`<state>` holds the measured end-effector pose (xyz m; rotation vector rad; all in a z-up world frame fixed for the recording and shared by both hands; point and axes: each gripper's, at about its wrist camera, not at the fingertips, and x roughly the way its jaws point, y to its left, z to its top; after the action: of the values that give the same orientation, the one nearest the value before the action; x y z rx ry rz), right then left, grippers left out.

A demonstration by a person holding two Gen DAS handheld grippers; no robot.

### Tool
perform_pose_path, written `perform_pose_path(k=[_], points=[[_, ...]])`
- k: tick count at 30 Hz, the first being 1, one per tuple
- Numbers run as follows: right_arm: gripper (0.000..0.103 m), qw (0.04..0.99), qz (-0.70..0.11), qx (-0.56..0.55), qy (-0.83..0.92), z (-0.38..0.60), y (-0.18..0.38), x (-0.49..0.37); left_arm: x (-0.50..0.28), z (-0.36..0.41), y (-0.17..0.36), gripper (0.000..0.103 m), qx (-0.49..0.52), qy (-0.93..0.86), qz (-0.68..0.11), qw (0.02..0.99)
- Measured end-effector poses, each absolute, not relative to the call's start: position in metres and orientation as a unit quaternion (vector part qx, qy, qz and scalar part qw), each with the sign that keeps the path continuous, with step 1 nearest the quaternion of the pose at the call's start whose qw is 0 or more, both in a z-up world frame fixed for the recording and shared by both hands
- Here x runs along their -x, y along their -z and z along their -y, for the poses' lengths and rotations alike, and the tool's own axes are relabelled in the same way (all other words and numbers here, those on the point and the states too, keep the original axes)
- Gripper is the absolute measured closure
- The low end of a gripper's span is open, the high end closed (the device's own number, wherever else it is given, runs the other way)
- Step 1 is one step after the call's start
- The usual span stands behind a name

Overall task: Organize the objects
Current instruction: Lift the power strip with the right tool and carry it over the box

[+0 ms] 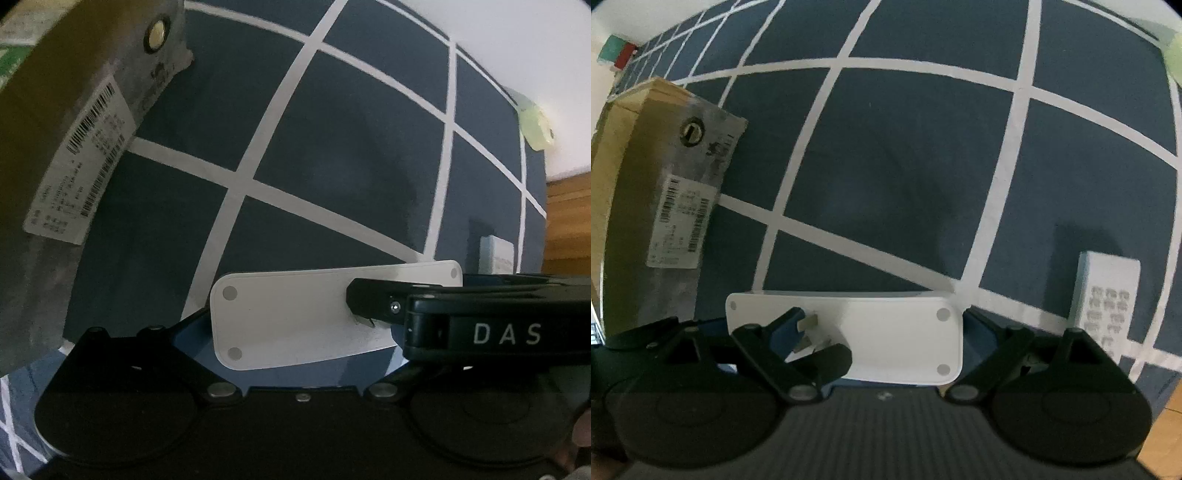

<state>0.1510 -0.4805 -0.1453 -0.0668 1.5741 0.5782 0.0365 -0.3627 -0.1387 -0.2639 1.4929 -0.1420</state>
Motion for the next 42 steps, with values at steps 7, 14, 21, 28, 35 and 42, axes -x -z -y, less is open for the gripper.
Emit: perform_pose_path(k=[7, 14, 21, 28, 35, 42], points=[[0.012, 0.69, -0.676, 0.015, -0.259, 0.485, 0.115, -0.13, -0.019, 0.357, 0.107, 0.002, 0.103, 0.072, -0.658, 0.742], [0.012, 0.709, -0.652, 0.011, -0.267, 0.478, 0.083, -0.1, 0.005, 0.339, 0.077, 0.002, 0.094, 0.075, -0.638, 0.76], [0.012, 0.728, -0.631, 0.002, -0.268, 0.459, 0.053, -0.071, 0.022, 0.311, 0.047, 0.002, 0.083, 0.084, -0.619, 0.776], [0.012, 0.748, -0.616, -0.015, -0.247, 0.432, 0.026, -0.046, 0.027, 0.273, 0.022, 0.002, 0.065, 0.112, -0.606, 0.785], [0.012, 0.766, -0.603, -0.04, -0.217, 0.385, 0.005, -0.028, 0.017, 0.223, 0.001, 0.002, 0.036, 0.148, -0.595, 0.789], [0.012, 0.783, -0.587, -0.074, -0.194, 0.331, -0.009, -0.012, -0.001, 0.17, -0.017, 0.002, -0.002, 0.178, -0.583, 0.792]])
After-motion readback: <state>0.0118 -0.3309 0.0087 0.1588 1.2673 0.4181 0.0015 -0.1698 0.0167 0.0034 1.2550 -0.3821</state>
